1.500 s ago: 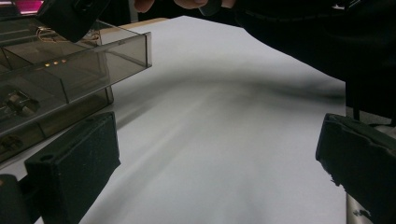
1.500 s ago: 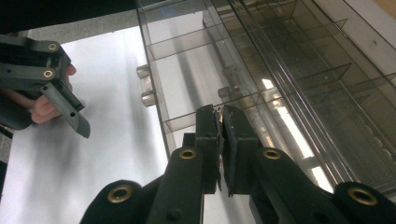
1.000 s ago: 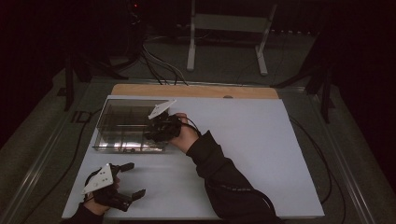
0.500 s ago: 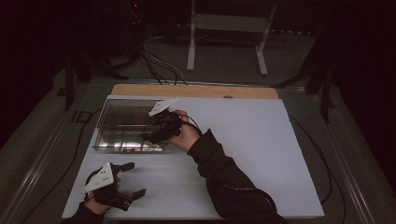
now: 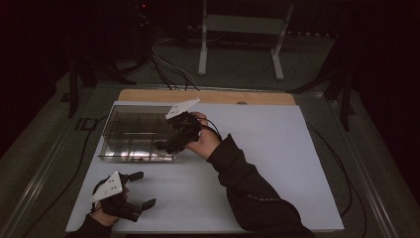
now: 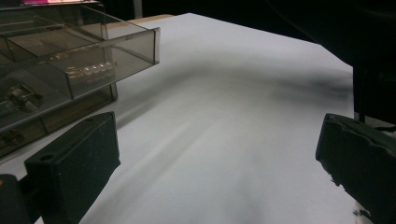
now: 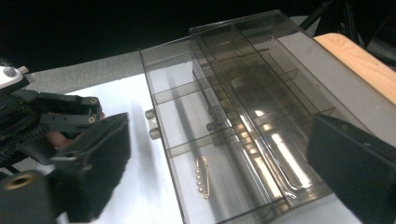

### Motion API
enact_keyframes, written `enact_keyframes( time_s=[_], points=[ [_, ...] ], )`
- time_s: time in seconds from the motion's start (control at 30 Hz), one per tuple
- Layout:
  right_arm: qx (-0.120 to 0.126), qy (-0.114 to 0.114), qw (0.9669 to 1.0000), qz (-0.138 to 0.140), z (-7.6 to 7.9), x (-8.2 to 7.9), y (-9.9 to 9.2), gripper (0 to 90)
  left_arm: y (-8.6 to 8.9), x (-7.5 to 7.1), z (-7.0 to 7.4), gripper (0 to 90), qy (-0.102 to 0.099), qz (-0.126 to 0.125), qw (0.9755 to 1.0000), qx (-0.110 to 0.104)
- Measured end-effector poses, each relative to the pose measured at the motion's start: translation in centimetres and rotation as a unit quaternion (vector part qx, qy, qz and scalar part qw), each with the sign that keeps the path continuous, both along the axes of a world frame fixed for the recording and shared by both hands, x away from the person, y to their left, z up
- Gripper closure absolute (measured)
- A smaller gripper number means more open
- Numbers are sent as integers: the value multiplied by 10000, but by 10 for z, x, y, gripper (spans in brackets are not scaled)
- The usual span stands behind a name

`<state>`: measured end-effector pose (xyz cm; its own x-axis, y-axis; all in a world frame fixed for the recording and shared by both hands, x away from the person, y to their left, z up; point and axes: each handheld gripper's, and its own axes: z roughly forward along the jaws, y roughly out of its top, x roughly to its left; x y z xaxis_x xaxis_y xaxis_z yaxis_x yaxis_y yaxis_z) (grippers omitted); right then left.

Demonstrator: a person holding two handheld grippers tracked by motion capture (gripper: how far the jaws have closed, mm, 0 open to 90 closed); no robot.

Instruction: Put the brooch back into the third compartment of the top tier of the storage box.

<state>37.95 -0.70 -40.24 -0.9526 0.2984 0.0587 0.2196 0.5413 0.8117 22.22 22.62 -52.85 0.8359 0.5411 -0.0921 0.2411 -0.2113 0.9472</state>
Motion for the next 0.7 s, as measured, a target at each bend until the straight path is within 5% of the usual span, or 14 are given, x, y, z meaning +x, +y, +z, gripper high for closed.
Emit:
enact_keyframes(
  time_s=[0.27,0.7],
  points=[
    [-12,-4,10000,-67,-2,-3,-16,0,2,-3,0,6,-38,15,10000,10],
    [43,-321,9983,-476,0,-9,-59,0,3,-5,2,6,-82,23,10000,4]
  ],
)
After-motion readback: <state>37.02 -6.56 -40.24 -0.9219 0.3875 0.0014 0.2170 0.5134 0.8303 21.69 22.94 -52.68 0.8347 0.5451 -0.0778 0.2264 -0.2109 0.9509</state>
